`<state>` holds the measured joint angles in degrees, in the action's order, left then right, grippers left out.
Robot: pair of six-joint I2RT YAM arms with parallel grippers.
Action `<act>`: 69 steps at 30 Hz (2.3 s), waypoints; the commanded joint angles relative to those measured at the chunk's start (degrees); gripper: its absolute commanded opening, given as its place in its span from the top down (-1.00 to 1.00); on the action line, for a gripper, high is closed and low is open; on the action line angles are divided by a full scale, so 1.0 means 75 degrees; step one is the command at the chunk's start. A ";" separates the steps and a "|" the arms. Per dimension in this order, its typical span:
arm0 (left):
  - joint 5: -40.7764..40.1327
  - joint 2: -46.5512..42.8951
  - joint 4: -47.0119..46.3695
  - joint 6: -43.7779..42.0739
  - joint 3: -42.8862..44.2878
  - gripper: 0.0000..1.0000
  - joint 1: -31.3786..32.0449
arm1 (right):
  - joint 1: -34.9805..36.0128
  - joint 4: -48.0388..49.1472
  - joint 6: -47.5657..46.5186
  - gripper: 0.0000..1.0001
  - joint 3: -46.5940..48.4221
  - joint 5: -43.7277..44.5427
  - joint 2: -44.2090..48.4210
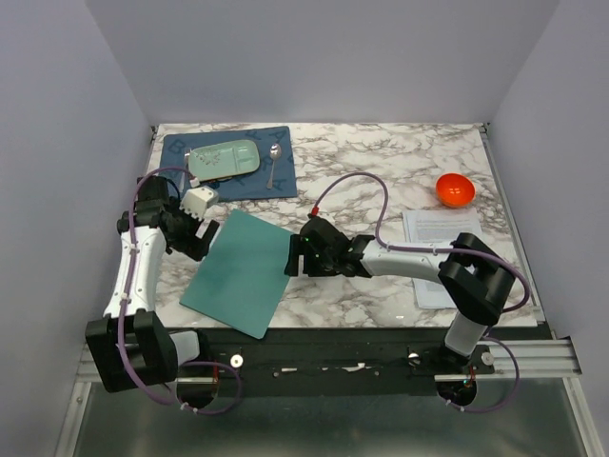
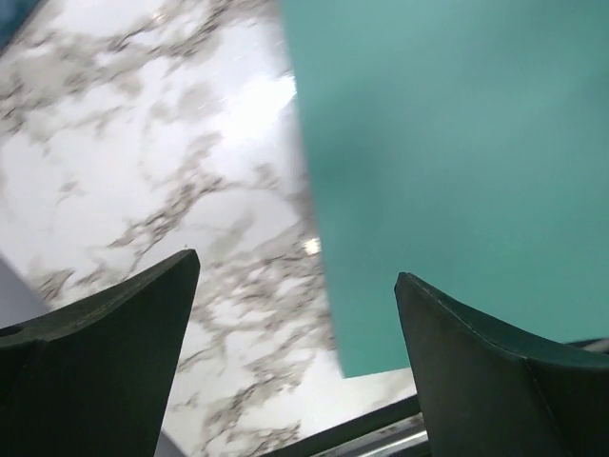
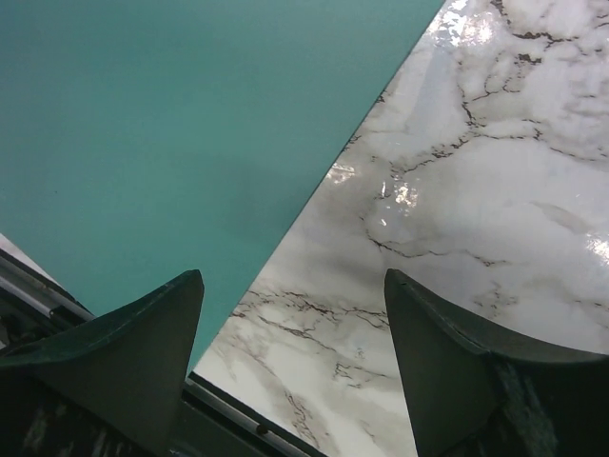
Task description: Put the files into the folder
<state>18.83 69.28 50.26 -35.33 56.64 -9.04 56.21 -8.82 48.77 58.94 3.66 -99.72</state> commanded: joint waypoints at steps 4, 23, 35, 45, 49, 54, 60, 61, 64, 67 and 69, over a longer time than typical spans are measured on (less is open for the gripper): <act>-0.2425 0.0279 -0.1672 -0.1369 -0.1314 -0.96 -0.0775 | 0.0041 0.0309 0.0223 -0.68 0.0005 -0.0125 0.0078; -0.2311 -0.0085 -0.2144 -0.0952 -0.2538 -0.98 0.1635 | -0.0040 0.0309 0.0563 -0.66 -0.0685 0.0273 0.0428; -0.2358 0.0418 -0.1990 0.0374 -0.2292 -0.98 0.4074 | -0.1318 0.0812 0.0868 -0.67 -0.3041 0.0285 0.2104; -0.2265 0.1204 -0.1932 0.1898 -0.1225 -0.98 0.5975 | -0.1705 0.0064 0.0423 -0.68 -0.3510 0.0578 0.4164; -0.2288 0.1380 -0.1932 0.2355 -0.0792 -0.98 0.5975 | -0.1693 -0.0638 0.0201 -0.68 -0.3814 0.0416 0.5758; -0.2369 0.1135 -0.1510 0.2286 -0.0404 -0.98 0.5928 | -0.1647 -0.1132 -0.0325 -0.63 -0.4178 -0.0882 0.7330; -0.3365 0.0747 -0.1803 0.1348 -0.1422 -0.98 0.5576 | -0.0734 -0.1262 -0.0983 -0.60 -0.4366 -0.2058 0.7286; -0.3378 0.0782 -0.1803 0.1359 -0.1505 -0.98 0.5530 | -0.0570 -0.1192 -0.1018 -0.60 -0.4378 -0.2082 0.7169; -0.3366 0.0806 -0.1826 0.1395 -0.1809 -0.98 0.5518 | -0.0019 -0.1017 -0.1147 -0.62 -0.4378 -0.2361 0.6642; -0.3436 0.0794 -0.2025 0.1453 -0.2056 -0.98 0.5529 | 0.0298 -0.0818 -0.1206 -0.64 -0.4424 -0.2584 0.6172; -0.3378 0.0900 -0.2131 0.1511 -0.2103 -0.98 0.5541 | 0.0369 -0.0676 -0.1206 -0.65 -0.4518 -0.2714 0.5729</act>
<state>-5.15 75.40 36.14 -23.81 41.69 32.42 57.69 -15.46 41.69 26.72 -12.12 -52.82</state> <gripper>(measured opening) 0.988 0.824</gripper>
